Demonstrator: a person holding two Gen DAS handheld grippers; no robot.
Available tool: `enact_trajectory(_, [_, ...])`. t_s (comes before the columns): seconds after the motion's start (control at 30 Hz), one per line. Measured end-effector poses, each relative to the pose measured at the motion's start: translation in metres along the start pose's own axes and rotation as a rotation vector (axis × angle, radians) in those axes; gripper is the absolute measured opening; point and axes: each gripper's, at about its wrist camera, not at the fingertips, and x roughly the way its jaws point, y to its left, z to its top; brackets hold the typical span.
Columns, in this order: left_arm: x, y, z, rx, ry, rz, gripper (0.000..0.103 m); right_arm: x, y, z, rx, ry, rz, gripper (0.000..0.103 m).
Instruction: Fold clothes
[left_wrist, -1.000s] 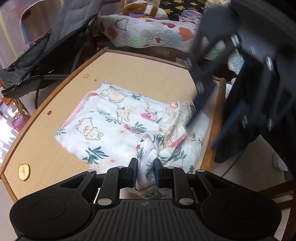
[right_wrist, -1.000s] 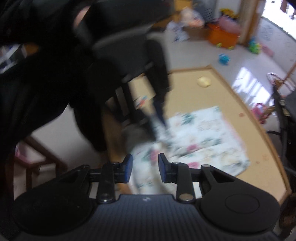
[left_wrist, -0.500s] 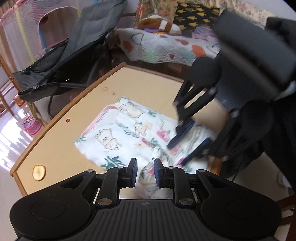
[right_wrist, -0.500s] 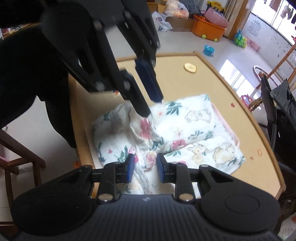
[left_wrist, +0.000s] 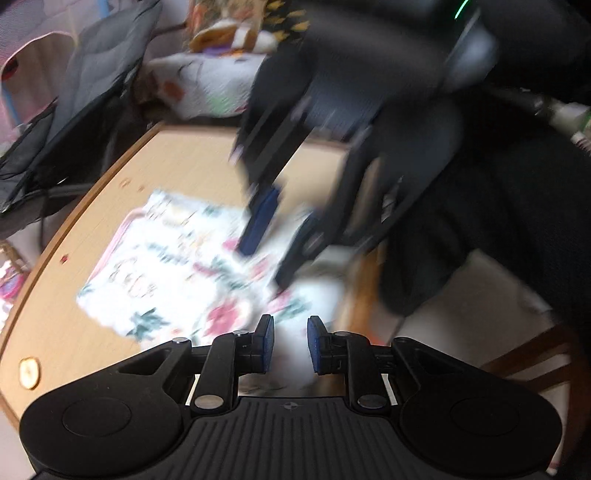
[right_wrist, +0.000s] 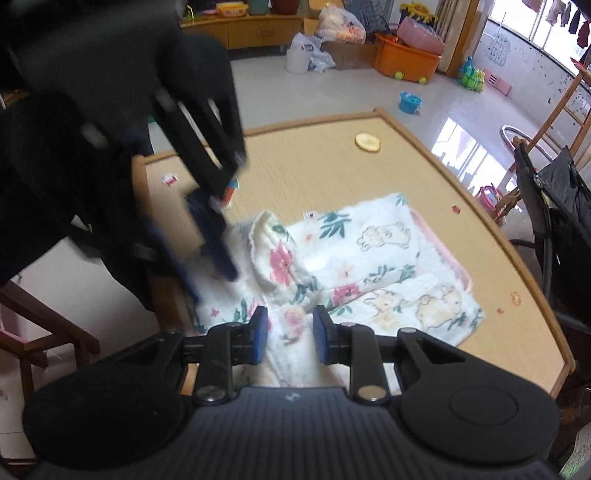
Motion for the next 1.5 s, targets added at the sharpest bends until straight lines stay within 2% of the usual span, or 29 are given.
enact_trajectory(0.13, [0.014,0.014,-0.002,-0.080,-0.022,0.008,0.024,-0.020,-0.001,-0.005,-0.004,0.001,0.002,0.027])
enact_trajectory(0.33, [0.033,0.015,-0.003,-0.085,-0.007,0.015,0.024,-0.030,0.007,-0.009,0.006,0.003,0.045,0.027])
enact_trajectory(0.53, [0.008,0.012,-0.004,-0.071,-0.054,0.024,0.024,-0.025,0.024,-0.014,-0.073,0.026,0.070,0.030])
enact_trajectory(0.6, [-0.005,0.009,-0.006,-0.033,-0.063,-0.010,0.039,-0.024,0.027,-0.017,-0.106,0.037,0.075,0.031])
enact_trajectory(0.63, [-0.010,0.007,-0.007,-0.012,-0.060,-0.033,0.056,-0.023,0.028,-0.019,-0.115,0.047,0.075,0.031])
enact_trajectory(0.67, [-0.015,0.005,-0.009,0.009,-0.057,-0.056,0.064,-0.022,0.029,-0.020,-0.123,0.054,0.075,0.032])
enact_trajectory(0.8, [-0.021,-0.005,-0.019,0.084,-0.018,-0.107,0.064,-0.016,0.028,-0.024,-0.126,0.068,0.077,0.033])
enact_trajectory(1.0, [-0.017,-0.015,-0.024,0.171,-0.017,-0.072,0.064,-0.008,0.030,-0.029,-0.157,0.091,0.062,0.037])
enact_trajectory(1.1, [-0.012,-0.015,-0.022,0.186,0.006,-0.065,0.064,-0.008,0.031,-0.030,-0.169,0.086,0.051,0.043])
enact_trajectory(1.17, [-0.011,-0.016,-0.022,0.197,0.013,-0.053,0.064,-0.009,0.032,-0.030,-0.185,0.084,0.042,0.054])
enact_trajectory(1.23, [-0.009,-0.016,-0.022,0.207,0.020,-0.043,0.064,-0.011,0.032,-0.031,-0.192,0.081,0.035,0.057])
enact_trajectory(1.5, [-0.007,-0.017,-0.023,0.221,0.019,-0.068,0.064,-0.011,0.032,-0.033,-0.210,0.041,0.040,0.058])
